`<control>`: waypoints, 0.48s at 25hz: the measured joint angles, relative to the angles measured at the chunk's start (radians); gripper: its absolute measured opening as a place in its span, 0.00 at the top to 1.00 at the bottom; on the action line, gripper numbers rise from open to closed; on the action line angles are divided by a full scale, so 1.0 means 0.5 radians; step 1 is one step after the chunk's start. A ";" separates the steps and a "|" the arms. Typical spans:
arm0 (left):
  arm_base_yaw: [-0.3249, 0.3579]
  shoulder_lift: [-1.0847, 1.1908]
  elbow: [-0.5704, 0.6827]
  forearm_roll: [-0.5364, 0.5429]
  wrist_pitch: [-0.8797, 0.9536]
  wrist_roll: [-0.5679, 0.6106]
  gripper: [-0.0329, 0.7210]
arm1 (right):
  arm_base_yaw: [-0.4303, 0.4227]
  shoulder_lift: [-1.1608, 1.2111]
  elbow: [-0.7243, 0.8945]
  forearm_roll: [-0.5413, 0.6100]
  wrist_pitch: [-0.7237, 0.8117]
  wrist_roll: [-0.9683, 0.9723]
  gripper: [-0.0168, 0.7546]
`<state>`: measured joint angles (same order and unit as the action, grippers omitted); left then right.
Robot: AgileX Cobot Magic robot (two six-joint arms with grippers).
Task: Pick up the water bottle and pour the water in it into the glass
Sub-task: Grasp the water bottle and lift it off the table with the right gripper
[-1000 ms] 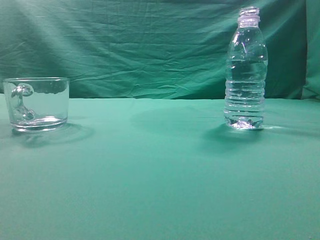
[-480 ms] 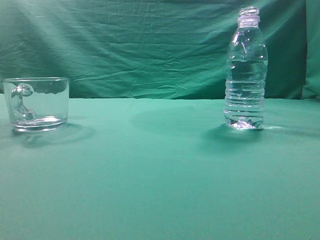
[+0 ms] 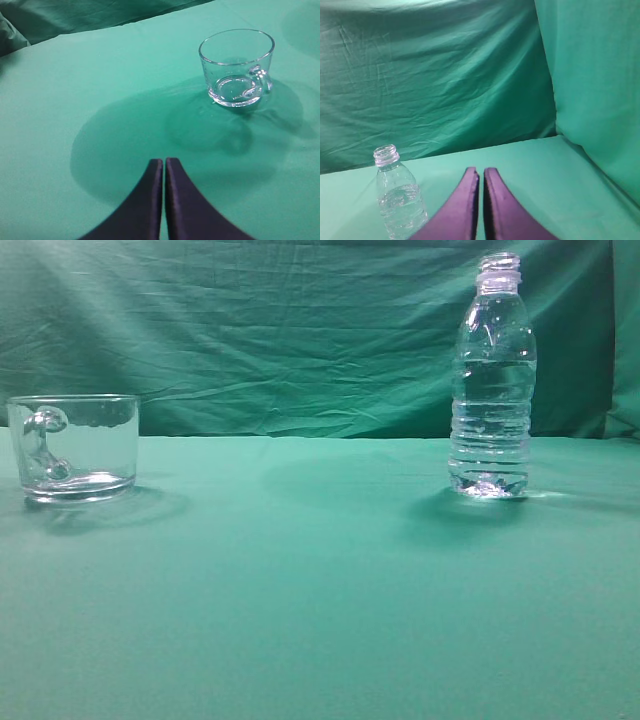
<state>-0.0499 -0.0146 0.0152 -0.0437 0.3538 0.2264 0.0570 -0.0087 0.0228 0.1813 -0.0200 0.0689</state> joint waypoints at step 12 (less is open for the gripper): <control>0.000 0.000 0.000 0.000 0.000 0.000 0.96 | 0.000 0.482 -0.397 0.000 0.159 0.004 0.98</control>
<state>-0.0499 -0.0146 0.0152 -0.0437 0.3538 0.2264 0.0570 0.2323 -0.1759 0.1813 0.0595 0.0711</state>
